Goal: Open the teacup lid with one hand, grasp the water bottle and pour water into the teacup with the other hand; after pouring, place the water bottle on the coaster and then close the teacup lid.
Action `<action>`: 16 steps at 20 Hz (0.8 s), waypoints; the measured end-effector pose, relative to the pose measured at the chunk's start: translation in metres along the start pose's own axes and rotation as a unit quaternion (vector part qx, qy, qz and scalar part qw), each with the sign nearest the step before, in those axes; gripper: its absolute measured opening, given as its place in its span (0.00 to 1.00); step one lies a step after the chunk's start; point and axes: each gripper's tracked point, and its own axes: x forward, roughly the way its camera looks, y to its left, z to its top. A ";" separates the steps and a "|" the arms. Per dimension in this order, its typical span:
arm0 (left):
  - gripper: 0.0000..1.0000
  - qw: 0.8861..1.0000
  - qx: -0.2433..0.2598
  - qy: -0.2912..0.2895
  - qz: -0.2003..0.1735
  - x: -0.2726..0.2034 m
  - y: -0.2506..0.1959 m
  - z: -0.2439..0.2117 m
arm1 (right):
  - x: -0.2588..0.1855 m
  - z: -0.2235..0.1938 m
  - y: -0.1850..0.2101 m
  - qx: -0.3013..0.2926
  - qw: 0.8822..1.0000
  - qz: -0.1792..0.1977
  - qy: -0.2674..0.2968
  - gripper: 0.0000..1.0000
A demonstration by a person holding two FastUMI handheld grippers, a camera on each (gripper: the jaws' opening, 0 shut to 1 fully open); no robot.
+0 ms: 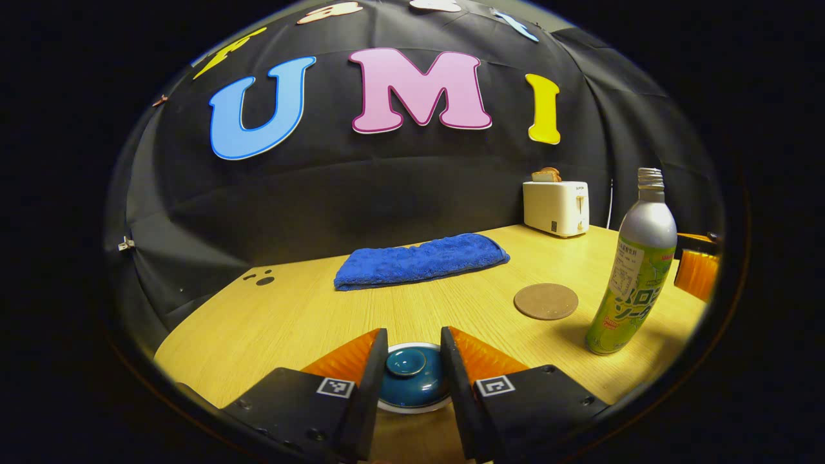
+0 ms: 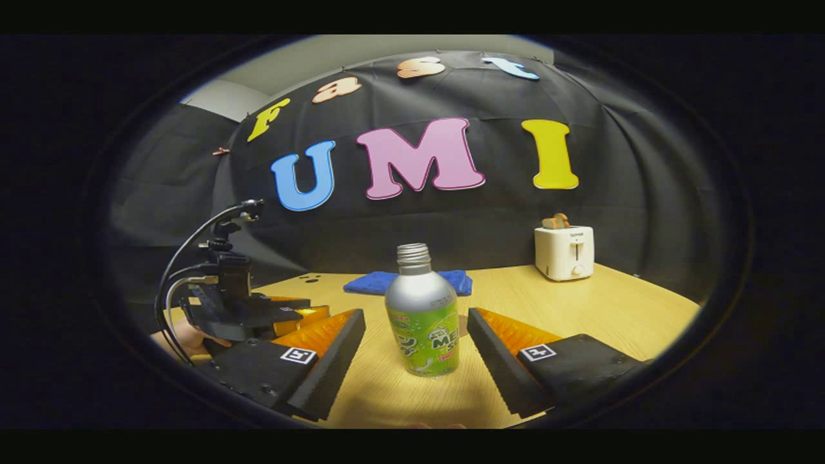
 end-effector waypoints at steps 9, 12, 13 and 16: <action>0.31 1.000 -0.012 -0.009 0.020 -0.003 0.006 0.003 | -0.001 0.005 -0.004 -0.009 1.000 -0.009 -0.003 0.99; 0.29 0.999 -0.024 -0.041 0.027 -0.015 0.014 0.016 | -0.003 0.012 -0.001 -0.011 1.000 -0.008 -0.011 0.99; 0.28 0.998 -0.028 -0.055 0.031 -0.022 0.019 0.023 | -0.004 0.016 0.002 -0.013 1.000 -0.008 -0.016 0.99; 0.28 0.995 -0.037 -0.078 0.041 -0.043 0.030 0.035 | -0.002 0.016 0.006 -0.018 1.000 -0.008 -0.016 0.98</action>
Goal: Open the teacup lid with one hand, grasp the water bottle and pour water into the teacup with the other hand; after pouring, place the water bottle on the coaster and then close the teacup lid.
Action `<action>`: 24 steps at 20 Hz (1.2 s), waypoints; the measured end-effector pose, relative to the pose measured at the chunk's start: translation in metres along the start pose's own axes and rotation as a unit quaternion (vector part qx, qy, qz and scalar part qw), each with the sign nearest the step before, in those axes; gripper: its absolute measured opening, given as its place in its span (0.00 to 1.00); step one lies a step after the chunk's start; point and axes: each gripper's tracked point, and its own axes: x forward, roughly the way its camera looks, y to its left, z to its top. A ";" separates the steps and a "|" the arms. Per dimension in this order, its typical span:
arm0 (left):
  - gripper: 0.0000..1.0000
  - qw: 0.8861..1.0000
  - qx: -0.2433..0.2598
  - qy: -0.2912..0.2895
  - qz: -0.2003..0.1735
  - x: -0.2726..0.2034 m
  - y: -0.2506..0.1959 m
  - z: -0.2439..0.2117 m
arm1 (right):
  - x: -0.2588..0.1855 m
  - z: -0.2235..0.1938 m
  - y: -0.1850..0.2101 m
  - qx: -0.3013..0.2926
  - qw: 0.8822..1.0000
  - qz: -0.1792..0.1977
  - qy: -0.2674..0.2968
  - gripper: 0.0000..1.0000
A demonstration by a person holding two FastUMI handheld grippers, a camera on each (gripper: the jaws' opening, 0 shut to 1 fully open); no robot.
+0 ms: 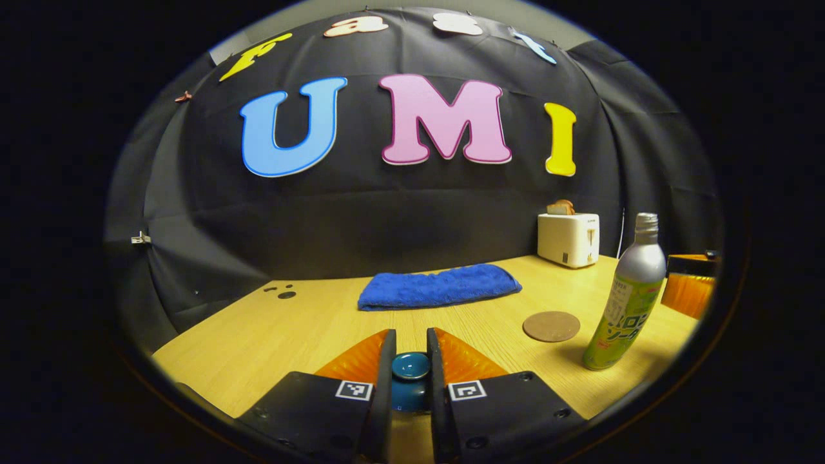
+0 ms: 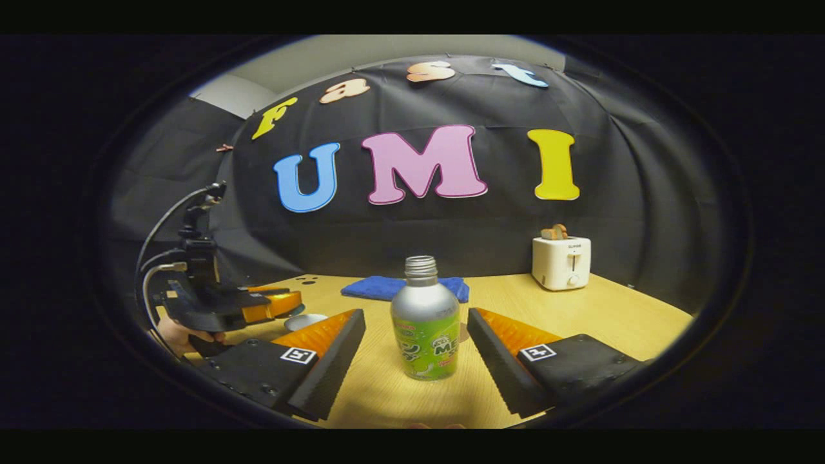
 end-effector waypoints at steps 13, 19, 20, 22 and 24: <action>0.28 0.999 -0.034 -0.031 0.028 -0.059 0.050 0.012 | 0.048 -0.024 -0.010 -0.021 0.998 -0.057 0.028 0.99; 0.28 0.998 -0.044 -0.025 0.036 -0.067 0.064 0.002 | 0.070 -0.036 -0.010 -0.016 0.996 -0.066 0.051 0.99; 0.28 0.998 -0.044 -0.024 0.037 -0.067 0.065 0.001 | 0.074 -0.039 -0.013 -0.017 0.996 -0.070 0.057 0.99; 0.28 0.998 -0.045 -0.024 0.038 -0.068 0.070 -0.001 | 0.077 -0.043 -0.019 -0.019 0.995 -0.081 0.063 0.99; 0.28 0.998 -0.044 -0.022 0.038 -0.070 0.073 -0.003 | 0.080 -0.043 -0.024 -0.017 0.994 -0.088 0.064 0.99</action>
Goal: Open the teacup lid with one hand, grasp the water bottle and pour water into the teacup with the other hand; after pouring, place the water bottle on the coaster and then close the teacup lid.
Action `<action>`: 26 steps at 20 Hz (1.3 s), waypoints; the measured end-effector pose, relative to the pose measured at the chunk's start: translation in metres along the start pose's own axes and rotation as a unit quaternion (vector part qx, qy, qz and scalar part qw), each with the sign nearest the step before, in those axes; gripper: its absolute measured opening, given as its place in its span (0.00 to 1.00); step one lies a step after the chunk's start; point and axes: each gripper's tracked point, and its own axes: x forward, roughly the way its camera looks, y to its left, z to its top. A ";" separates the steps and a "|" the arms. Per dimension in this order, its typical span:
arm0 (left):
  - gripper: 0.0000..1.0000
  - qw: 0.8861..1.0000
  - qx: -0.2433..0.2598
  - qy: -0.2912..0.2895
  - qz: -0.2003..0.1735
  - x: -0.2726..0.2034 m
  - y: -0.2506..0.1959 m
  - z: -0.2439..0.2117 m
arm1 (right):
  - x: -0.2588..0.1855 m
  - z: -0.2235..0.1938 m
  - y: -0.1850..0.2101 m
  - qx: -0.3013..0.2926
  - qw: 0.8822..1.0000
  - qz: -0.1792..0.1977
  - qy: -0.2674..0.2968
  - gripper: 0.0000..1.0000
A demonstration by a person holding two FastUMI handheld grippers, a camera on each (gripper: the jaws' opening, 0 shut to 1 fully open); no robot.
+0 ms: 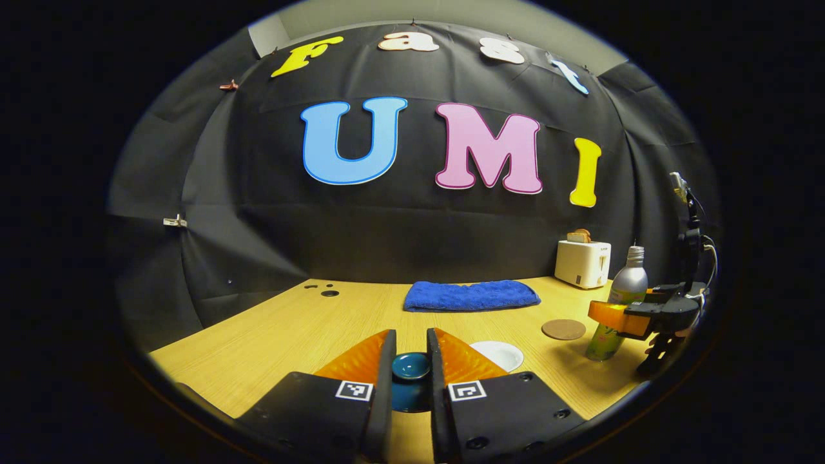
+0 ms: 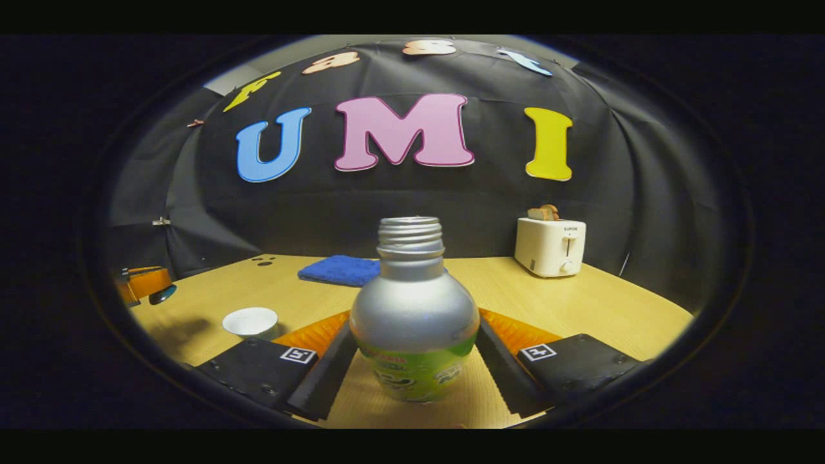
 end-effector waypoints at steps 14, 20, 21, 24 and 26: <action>0.28 1.000 0.004 -0.008 0.007 -0.009 0.018 0.004 | 0.013 0.022 0.010 -0.197 0.980 -0.007 0.012 0.81; 0.28 1.000 -0.010 -0.006 0.009 -0.017 0.027 0.000 | 0.034 0.036 0.050 -0.348 0.937 0.038 -0.001 0.81; 0.28 1.000 -0.013 -0.005 0.010 -0.018 0.030 0.000 | 0.037 0.037 0.057 -0.372 0.927 0.043 -0.007 0.81; 0.28 1.000 -0.014 -0.005 0.013 -0.022 0.037 -0.001 | 0.048 0.041 0.078 -0.443 0.895 0.055 -0.026 0.81; 0.28 1.000 -0.013 -0.006 0.015 -0.025 0.041 0.000 | 0.051 0.038 0.089 -0.488 0.870 0.062 -0.038 0.81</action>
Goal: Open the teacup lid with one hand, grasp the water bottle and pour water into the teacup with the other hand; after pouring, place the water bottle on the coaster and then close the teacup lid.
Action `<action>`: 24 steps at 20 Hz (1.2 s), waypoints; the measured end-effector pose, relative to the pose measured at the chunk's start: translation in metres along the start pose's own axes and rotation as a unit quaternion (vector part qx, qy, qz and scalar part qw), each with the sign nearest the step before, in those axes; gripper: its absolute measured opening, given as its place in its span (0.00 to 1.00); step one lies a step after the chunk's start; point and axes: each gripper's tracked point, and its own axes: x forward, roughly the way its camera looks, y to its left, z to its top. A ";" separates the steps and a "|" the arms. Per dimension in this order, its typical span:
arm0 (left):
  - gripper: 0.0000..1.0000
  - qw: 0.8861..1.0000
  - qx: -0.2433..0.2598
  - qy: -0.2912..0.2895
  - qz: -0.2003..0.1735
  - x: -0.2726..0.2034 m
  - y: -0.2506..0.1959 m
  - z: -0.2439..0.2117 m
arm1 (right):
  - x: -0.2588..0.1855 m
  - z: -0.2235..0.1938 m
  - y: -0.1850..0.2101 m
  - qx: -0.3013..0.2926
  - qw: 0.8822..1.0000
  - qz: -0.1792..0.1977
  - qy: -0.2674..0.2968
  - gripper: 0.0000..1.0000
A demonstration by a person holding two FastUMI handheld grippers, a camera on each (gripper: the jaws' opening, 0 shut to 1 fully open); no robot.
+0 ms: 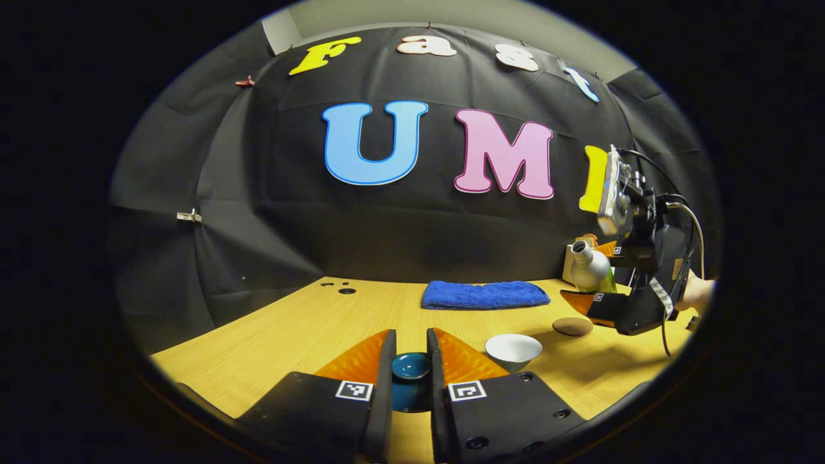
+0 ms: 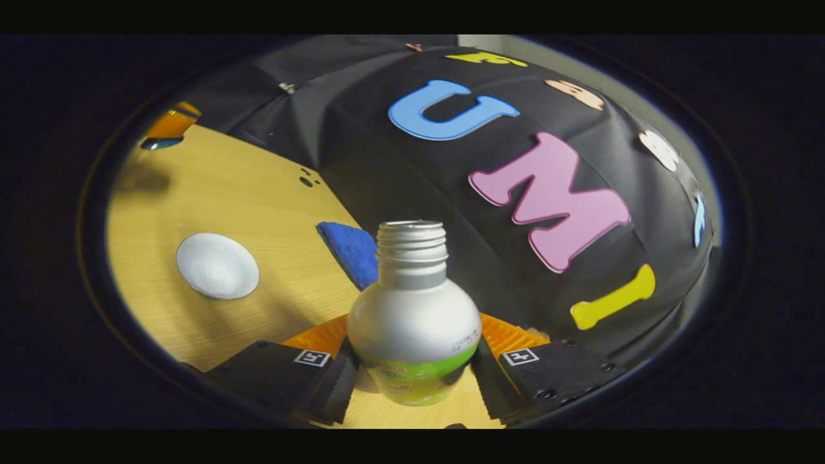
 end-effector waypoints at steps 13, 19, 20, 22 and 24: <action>0.28 1.000 -0.004 0.004 0.013 0.002 0.019 -0.007 | 0.020 0.007 0.053 -0.186 0.982 0.030 -0.027 0.81; 0.28 1.000 -0.007 0.008 0.011 0.003 0.018 -0.009 | 0.026 0.013 0.067 -0.253 0.966 0.042 -0.043 0.81; 0.28 1.000 -0.007 0.007 0.011 0.002 0.018 -0.008 | 0.028 0.015 0.069 -0.264 0.962 0.043 -0.047 0.81; 0.28 1.000 -0.009 0.006 0.011 0.002 0.017 -0.008 | 0.031 0.013 0.068 -0.283 0.957 0.041 -0.051 0.81; 0.28 1.000 -0.010 0.004 0.013 0.001 0.019 -0.006 | 0.036 0.013 0.067 -0.298 0.953 0.036 -0.053 0.81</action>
